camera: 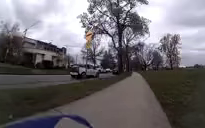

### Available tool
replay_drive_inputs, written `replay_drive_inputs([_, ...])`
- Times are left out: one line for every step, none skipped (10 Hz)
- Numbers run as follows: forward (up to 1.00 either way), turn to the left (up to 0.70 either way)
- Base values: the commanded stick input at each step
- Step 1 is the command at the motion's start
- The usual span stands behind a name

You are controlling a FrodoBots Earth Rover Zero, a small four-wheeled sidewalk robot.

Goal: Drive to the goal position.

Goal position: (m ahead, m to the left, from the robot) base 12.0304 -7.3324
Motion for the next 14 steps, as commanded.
replay_drive_inputs([0.00, 0.00])
replay_drive_inputs([0.00, 0.00])
replay_drive_inputs([0.00, 0.00])
replay_drive_inputs([0.00, -1.00])
replay_drive_inputs([0.00, -1.00])
replay_drive_inputs([0.00, -1.00])
replay_drive_inputs([0.00, -1.00])
replay_drive_inputs([0.00, -1.00])
replay_drive_inputs([0.00, -1.00])
replay_drive_inputs([0.00, -1.00])
replay_drive_inputs([0.00, -1.00])
replay_drive_inputs([0.00, -1.00])
replay_drive_inputs([0.00, -1.00])
replay_drive_inputs([0.00, -1.00])
